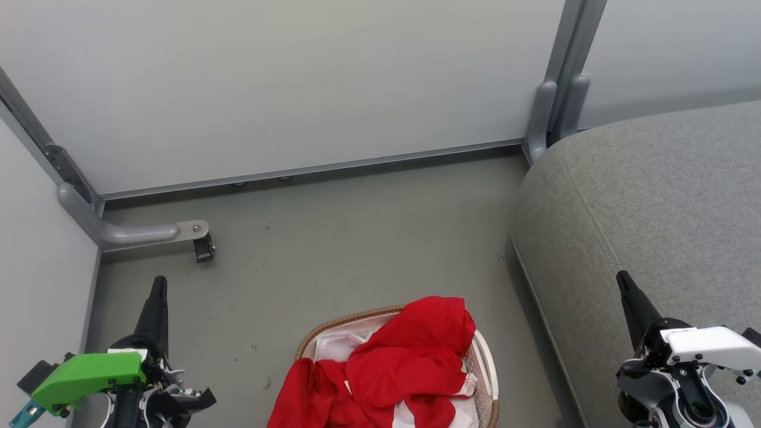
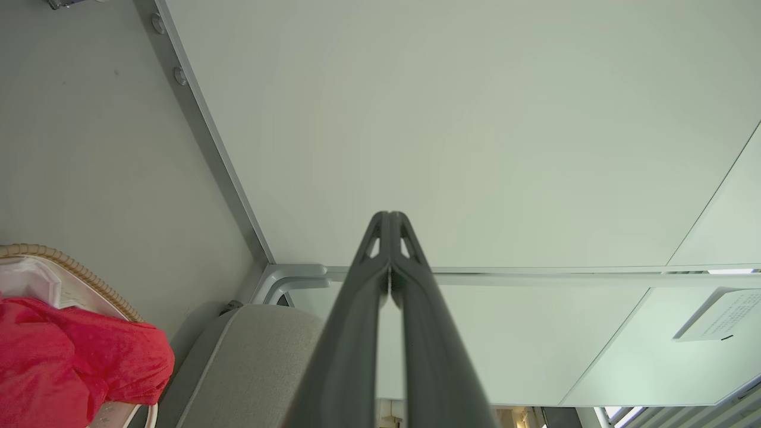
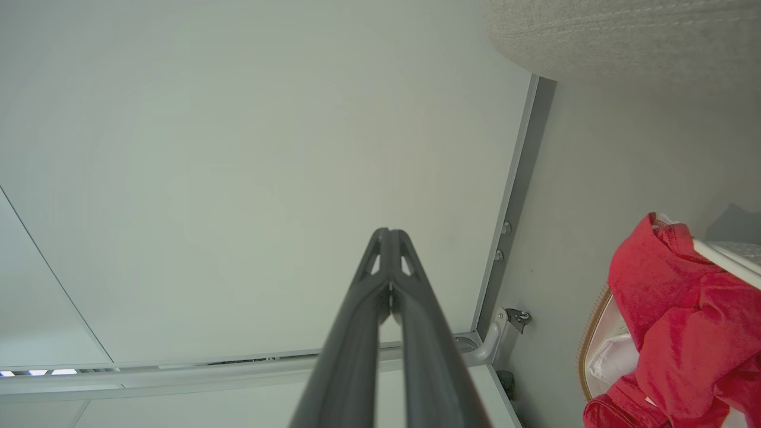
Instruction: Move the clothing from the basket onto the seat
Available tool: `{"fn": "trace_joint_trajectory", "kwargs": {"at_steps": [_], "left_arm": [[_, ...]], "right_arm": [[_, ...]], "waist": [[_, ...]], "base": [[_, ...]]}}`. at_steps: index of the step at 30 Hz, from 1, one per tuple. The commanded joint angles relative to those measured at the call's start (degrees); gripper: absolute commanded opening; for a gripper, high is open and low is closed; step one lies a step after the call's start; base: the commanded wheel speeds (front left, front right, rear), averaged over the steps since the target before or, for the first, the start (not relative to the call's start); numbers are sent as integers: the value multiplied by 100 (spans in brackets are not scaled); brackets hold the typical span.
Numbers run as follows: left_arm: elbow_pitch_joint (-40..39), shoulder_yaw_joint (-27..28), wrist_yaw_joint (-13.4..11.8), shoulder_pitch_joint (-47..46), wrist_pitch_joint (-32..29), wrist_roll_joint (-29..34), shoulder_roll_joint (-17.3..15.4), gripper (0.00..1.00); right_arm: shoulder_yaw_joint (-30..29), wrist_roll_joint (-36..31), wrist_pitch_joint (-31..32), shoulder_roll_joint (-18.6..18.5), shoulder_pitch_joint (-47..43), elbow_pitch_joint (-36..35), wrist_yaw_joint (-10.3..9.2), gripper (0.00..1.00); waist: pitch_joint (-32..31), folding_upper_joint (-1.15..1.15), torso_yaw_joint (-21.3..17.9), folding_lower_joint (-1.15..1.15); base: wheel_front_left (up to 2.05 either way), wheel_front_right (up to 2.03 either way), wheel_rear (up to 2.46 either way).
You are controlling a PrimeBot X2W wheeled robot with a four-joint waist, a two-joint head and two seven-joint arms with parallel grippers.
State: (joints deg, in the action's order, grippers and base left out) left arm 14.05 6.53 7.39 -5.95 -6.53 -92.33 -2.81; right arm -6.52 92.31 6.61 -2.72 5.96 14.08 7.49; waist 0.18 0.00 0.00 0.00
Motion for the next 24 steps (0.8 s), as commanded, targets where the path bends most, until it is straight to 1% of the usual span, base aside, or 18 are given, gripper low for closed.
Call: {"fn": "trace_joint_trajectory", "kwargs": {"at_steps": [1,24], "left_arm": [[-10,8,24,-64,-16,-19,-14,0],[-10,8,24,-64,-16,-19,-14,0]], "right_arm": [[-10,21,1,-32,50,-19,0,0],[-10,21,0,-33,50,-19,0,0]], "waist": [[0,0,0,0],[0,0,0,0]], "base": [[0,0,0],[0,0,0]]}}
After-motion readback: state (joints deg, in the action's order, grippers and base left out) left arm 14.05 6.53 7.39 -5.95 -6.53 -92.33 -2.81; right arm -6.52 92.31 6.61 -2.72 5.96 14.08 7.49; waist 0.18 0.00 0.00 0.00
